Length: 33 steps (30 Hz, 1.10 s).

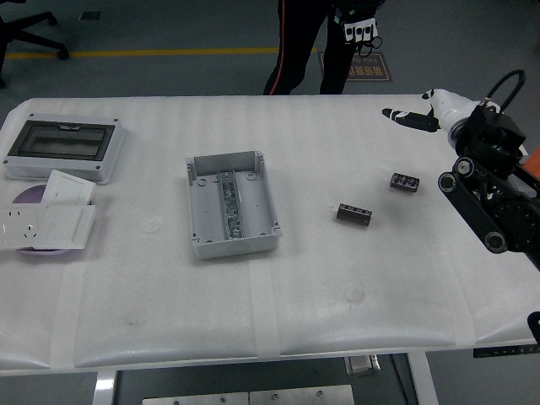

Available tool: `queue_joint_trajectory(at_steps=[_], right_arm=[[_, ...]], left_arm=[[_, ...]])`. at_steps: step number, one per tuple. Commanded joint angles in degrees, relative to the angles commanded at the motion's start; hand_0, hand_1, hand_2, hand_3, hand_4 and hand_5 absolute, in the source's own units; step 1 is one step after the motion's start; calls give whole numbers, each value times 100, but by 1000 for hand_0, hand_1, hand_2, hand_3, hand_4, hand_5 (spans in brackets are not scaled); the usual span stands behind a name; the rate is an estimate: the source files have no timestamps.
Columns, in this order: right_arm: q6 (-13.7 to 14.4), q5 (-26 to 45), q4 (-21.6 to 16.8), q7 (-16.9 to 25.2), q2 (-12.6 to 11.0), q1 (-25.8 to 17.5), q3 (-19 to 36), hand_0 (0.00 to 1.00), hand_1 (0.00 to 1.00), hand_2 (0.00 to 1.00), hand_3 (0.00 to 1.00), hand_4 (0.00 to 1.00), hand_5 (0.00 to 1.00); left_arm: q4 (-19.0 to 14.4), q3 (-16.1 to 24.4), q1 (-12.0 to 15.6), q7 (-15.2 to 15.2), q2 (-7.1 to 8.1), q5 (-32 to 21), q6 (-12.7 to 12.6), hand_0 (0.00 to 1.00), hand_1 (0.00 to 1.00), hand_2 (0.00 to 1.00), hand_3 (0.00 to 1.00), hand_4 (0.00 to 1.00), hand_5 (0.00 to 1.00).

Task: Pick up the battery,place it into the box

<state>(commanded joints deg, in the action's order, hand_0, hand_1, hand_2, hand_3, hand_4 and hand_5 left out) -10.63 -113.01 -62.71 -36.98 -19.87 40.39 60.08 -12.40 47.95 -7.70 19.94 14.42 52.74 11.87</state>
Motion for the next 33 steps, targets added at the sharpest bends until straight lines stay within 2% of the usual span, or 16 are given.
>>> queue_joint_trajectory(at_steps=[11, 12, 15, 25, 33], right_arm=[[-96, 240, 116, 0, -12, 6, 99, 865, 672, 720, 905, 998, 998], [-98, 247, 119, 0, -13, 5, 102, 833, 661, 696, 859, 998, 998], [-69, 247, 110, 0, -24, -6, 131, 833, 661, 696, 859, 998, 998], [526, 192, -32, 0, -63, -76, 175, 817, 651, 689, 845, 998, 998], [1216, 924, -71, 0, -400, -52, -318, 823, 653, 696, 850, 998, 998]], left_arm=[[2, 63, -19, -23, 5, 61, 18, 435, 609, 556, 382, 464, 364], [1, 63, -16, -22, 3, 62, 19, 435, 610, 555, 382, 466, 364], [-1, 63, -9, -21, -1, 62, 20, 435, 610, 555, 382, 466, 364], [-6, 71, 6, -22, -11, 68, 5, 435, 610, 556, 382, 467, 365], [-8, 89, 15, -14, -17, 80, -8, 435, 611, 556, 382, 469, 365]])
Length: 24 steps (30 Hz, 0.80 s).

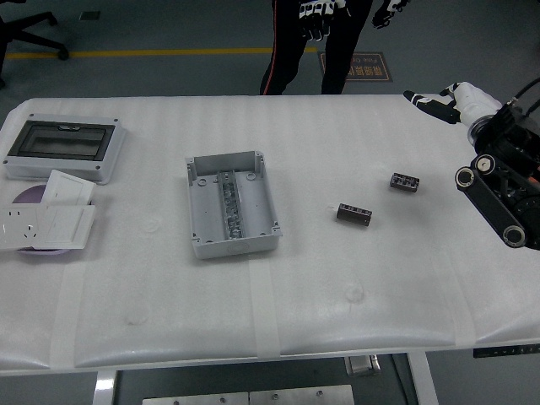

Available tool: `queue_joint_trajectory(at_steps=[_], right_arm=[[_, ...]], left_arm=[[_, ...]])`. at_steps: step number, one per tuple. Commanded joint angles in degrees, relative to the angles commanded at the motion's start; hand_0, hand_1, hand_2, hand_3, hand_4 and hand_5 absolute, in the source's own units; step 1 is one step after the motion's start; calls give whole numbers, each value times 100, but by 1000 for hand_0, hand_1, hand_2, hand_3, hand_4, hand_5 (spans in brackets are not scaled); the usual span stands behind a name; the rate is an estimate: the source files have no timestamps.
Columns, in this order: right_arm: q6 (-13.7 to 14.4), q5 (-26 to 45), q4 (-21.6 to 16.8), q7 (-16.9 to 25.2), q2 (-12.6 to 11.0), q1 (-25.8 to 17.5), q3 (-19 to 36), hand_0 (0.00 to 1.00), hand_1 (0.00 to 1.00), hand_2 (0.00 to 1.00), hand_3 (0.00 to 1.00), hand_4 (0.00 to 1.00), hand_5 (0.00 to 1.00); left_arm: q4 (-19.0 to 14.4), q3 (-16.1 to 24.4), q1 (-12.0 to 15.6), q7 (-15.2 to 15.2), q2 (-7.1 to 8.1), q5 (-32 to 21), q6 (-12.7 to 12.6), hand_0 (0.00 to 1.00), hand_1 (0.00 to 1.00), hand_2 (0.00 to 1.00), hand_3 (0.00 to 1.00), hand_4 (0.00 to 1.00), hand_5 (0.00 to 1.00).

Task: Pick up the battery,place it into the box

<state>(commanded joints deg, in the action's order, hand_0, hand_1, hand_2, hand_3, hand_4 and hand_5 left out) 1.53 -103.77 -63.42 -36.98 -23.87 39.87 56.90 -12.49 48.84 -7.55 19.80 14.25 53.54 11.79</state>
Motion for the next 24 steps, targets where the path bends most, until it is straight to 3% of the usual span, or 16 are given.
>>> queue_joint_trajectory(at_steps=[4, 10, 13, 19, 24], right_arm=[[92, -226, 30, 0, 2, -4, -48, 811, 648, 699, 874, 998, 998], [-264, -660, 115, 0, 82, -37, 64, 801, 639, 689, 877, 998, 998], [-298, -741, 153, 0, 123, -63, 143, 801, 639, 689, 877, 998, 998], [93, -558, 201, 0, 163, -125, 209, 786, 627, 678, 858, 998, 998], [376, 63, 203, 0, -14, -127, -70, 773, 620, 668, 823, 998, 998]], left_arm=[[-1, 4, 3, 5, -6, 9, 5, 435, 611, 556, 382, 471, 364], [1, 26, -5, 4, -1, 35, 13, 435, 611, 557, 382, 473, 365], [1, 41, -5, 9, 3, 56, 18, 435, 611, 557, 382, 473, 365], [4, 51, -17, 3, 13, 75, 19, 435, 611, 559, 382, 475, 363], [3, 60, -18, 11, 17, 87, 18, 435, 611, 559, 381, 474, 363]])
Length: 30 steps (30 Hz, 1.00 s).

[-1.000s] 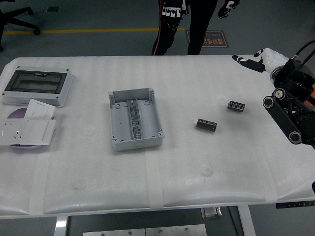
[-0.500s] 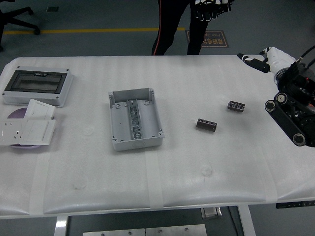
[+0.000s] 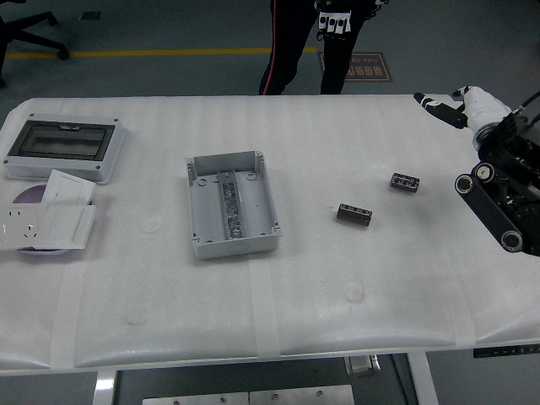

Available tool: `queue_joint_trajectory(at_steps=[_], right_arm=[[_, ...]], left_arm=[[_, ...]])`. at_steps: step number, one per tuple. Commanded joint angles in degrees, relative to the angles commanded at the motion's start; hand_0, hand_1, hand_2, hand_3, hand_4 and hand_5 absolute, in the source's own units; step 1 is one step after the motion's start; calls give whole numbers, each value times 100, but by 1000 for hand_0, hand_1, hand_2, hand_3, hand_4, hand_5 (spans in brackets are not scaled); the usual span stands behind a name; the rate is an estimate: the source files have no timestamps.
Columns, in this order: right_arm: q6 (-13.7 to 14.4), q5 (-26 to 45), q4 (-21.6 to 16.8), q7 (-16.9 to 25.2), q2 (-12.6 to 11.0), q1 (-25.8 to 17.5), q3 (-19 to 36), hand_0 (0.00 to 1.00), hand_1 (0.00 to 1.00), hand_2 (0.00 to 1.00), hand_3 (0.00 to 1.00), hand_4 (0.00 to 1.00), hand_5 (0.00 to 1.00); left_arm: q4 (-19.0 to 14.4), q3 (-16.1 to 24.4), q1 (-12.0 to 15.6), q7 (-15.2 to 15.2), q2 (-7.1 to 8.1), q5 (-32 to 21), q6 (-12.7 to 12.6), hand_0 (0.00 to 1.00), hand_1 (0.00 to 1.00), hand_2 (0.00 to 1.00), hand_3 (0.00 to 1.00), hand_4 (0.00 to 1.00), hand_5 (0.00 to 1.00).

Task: Pick up the battery,place it into the box

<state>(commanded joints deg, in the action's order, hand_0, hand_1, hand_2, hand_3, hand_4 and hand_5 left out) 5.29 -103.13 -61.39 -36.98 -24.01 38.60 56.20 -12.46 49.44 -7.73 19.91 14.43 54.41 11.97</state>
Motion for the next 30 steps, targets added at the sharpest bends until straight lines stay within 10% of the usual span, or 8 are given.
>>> queue_joint_trajectory(at_steps=[14, 15, 20, 21, 30], right_arm=[[197, -28, 329, 1413, -529, 310, -1746, 774, 675, 767, 903, 954, 947], [244, -82, 347, 1551, -548, 353, -1888, 823, 793, 894, 902, 875, 648], [315, -137, 436, 2046, -629, 601, -2569, 823, 793, 894, 902, 875, 648], [311, -116, 462, 2093, -641, 649, -2700, 823, 828, 909, 879, 839, 466], [210, 171, 666, 2275, -721, 874, -3859, 815, 827, 893, 875, 839, 451]], left_arm=[[-4, -45, 3, -7, -12, -62, -5, 436, 609, 560, 381, 480, 360], [-4, -46, 2, -8, -13, -63, -5, 436, 610, 560, 382, 479, 359], [-1, -70, -16, -20, -11, -92, -5, 436, 610, 560, 382, 479, 359], [-1, -71, -20, -22, -9, -94, -5, 436, 610, 560, 381, 478, 358], [-7, -93, -22, -18, -15, -118, -8, 437, 609, 559, 381, 477, 358]])
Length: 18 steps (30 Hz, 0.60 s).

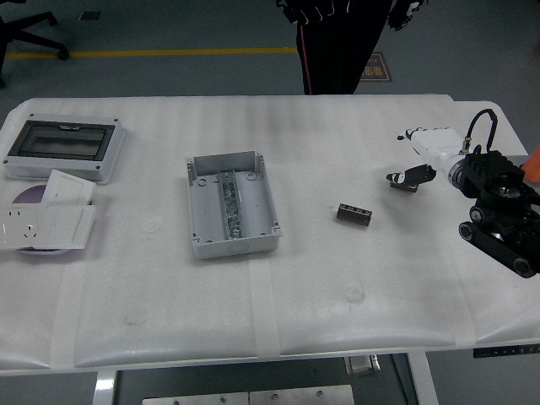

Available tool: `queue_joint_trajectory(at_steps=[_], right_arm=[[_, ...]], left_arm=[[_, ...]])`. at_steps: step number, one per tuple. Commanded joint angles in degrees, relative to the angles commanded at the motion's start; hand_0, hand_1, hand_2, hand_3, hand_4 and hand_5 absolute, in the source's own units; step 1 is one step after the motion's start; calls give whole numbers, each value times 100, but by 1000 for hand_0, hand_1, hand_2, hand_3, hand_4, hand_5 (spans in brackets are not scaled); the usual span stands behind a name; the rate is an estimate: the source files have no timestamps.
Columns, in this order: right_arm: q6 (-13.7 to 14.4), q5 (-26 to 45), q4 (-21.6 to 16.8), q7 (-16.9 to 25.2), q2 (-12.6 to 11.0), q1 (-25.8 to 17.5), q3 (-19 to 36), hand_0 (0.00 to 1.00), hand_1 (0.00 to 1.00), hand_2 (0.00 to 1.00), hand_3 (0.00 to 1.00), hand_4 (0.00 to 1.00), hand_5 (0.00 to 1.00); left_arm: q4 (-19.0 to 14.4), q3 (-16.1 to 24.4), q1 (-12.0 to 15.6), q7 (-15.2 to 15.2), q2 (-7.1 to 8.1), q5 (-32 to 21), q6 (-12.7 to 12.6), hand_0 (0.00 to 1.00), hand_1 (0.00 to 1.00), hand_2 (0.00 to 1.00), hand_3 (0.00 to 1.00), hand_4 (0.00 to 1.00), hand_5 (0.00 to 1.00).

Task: Pick up the battery,place it into the box

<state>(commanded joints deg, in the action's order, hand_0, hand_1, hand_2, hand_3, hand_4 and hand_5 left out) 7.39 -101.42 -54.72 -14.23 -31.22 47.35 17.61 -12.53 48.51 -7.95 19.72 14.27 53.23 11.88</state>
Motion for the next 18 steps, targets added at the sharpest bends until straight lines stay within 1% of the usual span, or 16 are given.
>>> queue_joint_trajectory(at_steps=[2, 3, 4, 8, 9, 14, 15, 18], right_arm=[[-8, 53, 26, 10, 8, 0, -148, 815, 827, 893, 875, 839, 451], [-6, 66, 32, 9, 12, -6, -179, 811, 826, 874, 869, 831, 418], [-1, 82, 37, 7, 19, -14, -197, 811, 826, 874, 869, 831, 418], [35, 141, 54, 21, 54, -11, -204, 811, 826, 874, 869, 831, 418], [47, 164, 63, 30, 64, -4, -200, 805, 813, 842, 865, 830, 417], [100, 327, 169, 87, 110, 14, -183, 805, 813, 842, 865, 830, 417], [108, 357, 198, 100, 118, 15, -191, 795, 801, 821, 862, 827, 452], [109, 448, 291, 132, 142, 13, -236, 795, 801, 821, 862, 827, 452]], left_arm=[[0, -5, -4, -2, -4, -7, -1, 437, 609, 559, 381, 477, 358], [0, -4, -6, -3, -6, -7, -1, 436, 609, 559, 381, 476, 357], [0, -5, -8, -4, -7, -9, -2, 436, 609, 559, 381, 476, 357], [0, 0, -19, -6, -11, -2, -4, 436, 609, 559, 381, 476, 357], [0, 1, -23, -7, -11, -1, -5, 436, 609, 557, 380, 475, 356], [1, 15, -43, -11, -13, 18, -5, 436, 609, 557, 380, 475, 356], [1, 12, -46, -12, -14, 17, -3, 436, 610, 557, 381, 475, 356], [2, 15, -51, -12, -21, 22, 1, 436, 610, 557, 381, 475, 356]])
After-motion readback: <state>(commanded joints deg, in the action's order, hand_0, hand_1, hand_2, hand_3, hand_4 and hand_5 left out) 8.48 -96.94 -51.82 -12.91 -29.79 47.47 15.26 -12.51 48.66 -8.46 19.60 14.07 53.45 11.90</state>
